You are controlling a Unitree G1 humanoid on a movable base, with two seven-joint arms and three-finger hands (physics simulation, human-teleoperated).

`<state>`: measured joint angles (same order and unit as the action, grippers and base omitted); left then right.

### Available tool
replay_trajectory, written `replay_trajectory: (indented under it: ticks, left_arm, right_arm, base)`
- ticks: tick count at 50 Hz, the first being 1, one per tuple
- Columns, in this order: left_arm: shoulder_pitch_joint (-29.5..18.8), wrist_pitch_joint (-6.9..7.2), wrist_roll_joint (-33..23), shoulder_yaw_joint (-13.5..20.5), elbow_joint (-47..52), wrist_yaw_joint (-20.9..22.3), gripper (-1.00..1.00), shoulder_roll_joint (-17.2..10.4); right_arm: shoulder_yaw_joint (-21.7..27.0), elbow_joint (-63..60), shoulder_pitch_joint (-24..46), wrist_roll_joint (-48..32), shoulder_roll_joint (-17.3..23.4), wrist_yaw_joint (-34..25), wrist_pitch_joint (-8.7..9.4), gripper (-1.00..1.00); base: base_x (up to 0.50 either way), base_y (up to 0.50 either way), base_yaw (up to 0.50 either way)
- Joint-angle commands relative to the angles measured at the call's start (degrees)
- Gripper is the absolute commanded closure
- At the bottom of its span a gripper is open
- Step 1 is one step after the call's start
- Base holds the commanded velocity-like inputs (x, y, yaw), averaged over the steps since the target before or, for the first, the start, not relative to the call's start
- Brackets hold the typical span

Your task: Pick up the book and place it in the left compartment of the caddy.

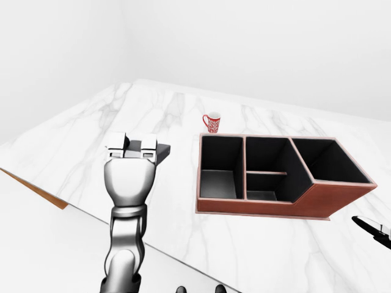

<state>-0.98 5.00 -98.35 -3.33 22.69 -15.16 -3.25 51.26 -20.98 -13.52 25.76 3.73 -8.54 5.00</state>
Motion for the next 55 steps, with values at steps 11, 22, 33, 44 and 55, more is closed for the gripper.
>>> replay_trajectory:
  ticks: [11,22,33,44,55]
  left_arm:
    - [6.31,0.0,-14.56,-11.59,22.28,7.97,1.0,5.8]
    - [5.59,0.0,-14.64,-15.54,24.88,11.38,1.0,2.05]
    - [8.39,0.0,-14.64,-16.21,27.92,10.13,1.0,3.4]
    - [8.75,0.0,-14.64,-19.42,26.92,8.55,1.0,2.07]
    - [5.68,0.0,-14.64,-25.79,22.33,7.75,1.0,-3.71]
  right_arm:
    - [-0.06,-0.17,-0.11,-0.32,-0.15,-0.36,0.0,-1.0]
    - [0.02,-1.19,-0.28,-0.3,-0.43,-0.48,0.0,-1.0]
    - [-0.17,-0.58,-0.08,-0.47,-0.31,-0.63,0.0,-1.0]
    - [-0.45,-0.51,-0.2,-0.46,-0.3,-0.55,0.0,-1.0]
    - [-0.19,-0.71,-0.16,-0.43,-0.39,-0.6,0.0,-1.0]
  base:
    - [0.0,0.0,0.0]
    - [0.0,0.0,0.0]
    - [0.0,0.0,0.0]
    - [0.0,0.0,0.0]
    - [0.0,0.0,0.0]
